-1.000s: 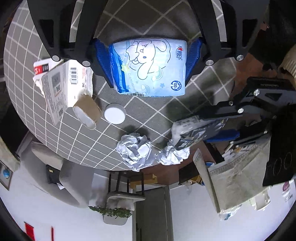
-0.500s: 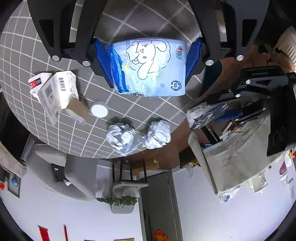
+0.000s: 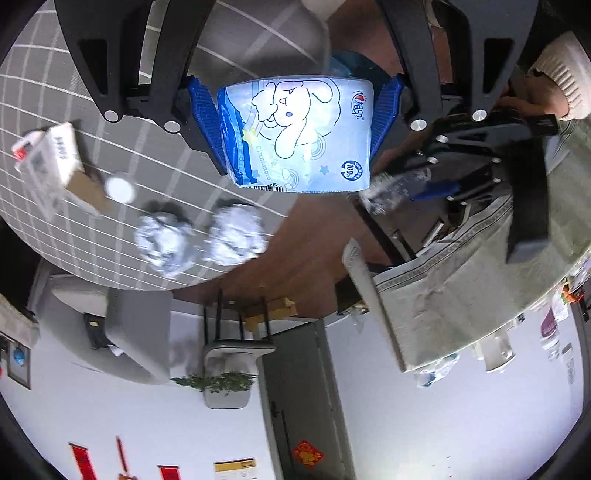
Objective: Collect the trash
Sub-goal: 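Grasp the black Face pack with the left tool while the right tool grasps the diaper pack, then lower both packs into the teal bin and open both tools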
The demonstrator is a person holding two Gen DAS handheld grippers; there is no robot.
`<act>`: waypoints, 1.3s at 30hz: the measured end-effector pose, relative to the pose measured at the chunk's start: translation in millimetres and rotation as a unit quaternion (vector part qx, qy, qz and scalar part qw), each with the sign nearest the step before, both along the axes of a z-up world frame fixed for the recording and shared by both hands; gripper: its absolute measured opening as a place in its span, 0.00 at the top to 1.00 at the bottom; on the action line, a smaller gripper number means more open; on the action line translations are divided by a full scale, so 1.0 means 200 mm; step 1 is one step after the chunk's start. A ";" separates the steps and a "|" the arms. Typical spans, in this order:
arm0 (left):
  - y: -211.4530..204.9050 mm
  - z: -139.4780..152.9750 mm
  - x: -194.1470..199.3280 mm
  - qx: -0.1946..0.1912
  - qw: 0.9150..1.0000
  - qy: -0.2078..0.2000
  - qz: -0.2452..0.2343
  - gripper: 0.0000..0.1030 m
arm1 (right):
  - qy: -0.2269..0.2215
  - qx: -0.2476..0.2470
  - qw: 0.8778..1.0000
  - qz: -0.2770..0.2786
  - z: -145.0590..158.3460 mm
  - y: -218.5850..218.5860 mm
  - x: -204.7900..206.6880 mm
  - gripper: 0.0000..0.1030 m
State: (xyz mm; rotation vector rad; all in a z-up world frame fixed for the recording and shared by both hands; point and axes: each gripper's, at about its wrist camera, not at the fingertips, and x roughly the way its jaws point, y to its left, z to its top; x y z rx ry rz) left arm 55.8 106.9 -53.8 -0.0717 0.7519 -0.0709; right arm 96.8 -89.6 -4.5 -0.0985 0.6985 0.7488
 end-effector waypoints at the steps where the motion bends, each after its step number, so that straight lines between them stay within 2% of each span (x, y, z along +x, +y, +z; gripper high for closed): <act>1: 0.03 -0.02 0.00 0.000 1.000 0.010 0.005 0.43 | -0.001 -0.001 1.000 0.006 0.00 0.04 0.00 0.31; 9: 0.23 -0.19 0.01 -0.002 0.997 0.067 0.030 0.42 | 0.005 -0.009 0.999 0.047 -0.03 0.34 -0.04 0.31; 16: 0.39 -0.35 0.00 -0.032 0.990 0.131 0.031 0.44 | 0.022 -0.024 0.997 0.065 -0.10 0.52 -0.05 0.31; 20: 0.42 -0.39 -0.03 -0.020 0.988 0.149 0.024 0.51 | 0.032 -0.037 0.996 0.069 -0.15 0.61 -0.05 0.31; 22: 0.42 -0.38 -0.04 -0.025 0.989 0.147 0.017 0.43 | 0.038 -0.043 0.996 0.070 -0.18 0.64 -0.04 0.31; 27: 0.46 -0.33 -0.08 -0.025 0.991 0.128 0.013 0.37 | 0.055 -0.067 0.994 0.072 -0.27 0.73 -0.03 0.31; 34: 0.58 -0.23 -0.13 -0.047 0.994 0.091 0.041 0.21 | 0.083 -0.104 0.989 0.063 -0.41 0.84 0.01 0.31; 39: 0.61 -0.16 -0.16 -0.042 0.996 0.065 0.046 0.17 | 0.104 -0.137 0.984 0.055 -0.55 0.89 0.03 0.31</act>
